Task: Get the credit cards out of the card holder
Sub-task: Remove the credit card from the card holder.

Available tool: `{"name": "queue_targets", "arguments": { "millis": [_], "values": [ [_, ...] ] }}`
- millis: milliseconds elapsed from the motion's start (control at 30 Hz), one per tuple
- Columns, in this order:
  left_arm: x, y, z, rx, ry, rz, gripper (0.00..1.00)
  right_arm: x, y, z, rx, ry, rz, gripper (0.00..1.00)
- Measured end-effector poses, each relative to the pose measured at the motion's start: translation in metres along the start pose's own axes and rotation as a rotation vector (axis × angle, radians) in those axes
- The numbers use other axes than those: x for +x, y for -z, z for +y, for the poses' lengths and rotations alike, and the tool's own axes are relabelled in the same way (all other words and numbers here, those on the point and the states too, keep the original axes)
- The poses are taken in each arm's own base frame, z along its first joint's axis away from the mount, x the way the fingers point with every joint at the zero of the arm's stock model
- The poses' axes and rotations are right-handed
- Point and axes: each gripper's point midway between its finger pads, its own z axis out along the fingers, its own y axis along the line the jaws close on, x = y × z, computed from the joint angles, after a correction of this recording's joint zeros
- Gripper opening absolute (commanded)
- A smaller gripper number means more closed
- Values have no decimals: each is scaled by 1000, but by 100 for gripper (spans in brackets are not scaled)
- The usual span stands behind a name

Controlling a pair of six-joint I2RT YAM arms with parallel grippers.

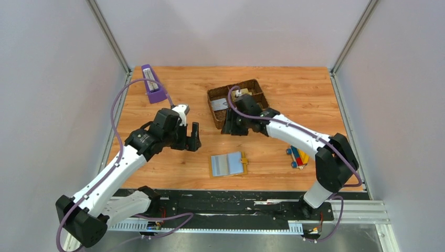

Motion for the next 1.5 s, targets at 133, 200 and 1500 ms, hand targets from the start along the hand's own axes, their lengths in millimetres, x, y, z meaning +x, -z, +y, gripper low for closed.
{"name": "queue_targets", "arguments": {
  "millis": [133,200,1500],
  "values": [
    [-11,14,9,-54,-29,-58,100,49,-4,17,38,37,43,54],
    [-18,23,12,-71,-44,-95,100,66,-6,26,46,58,54,56],
    [-28,56,25,-120,-76,-233,100,161,-52,-7,382,175,168,51]
  ]
}}
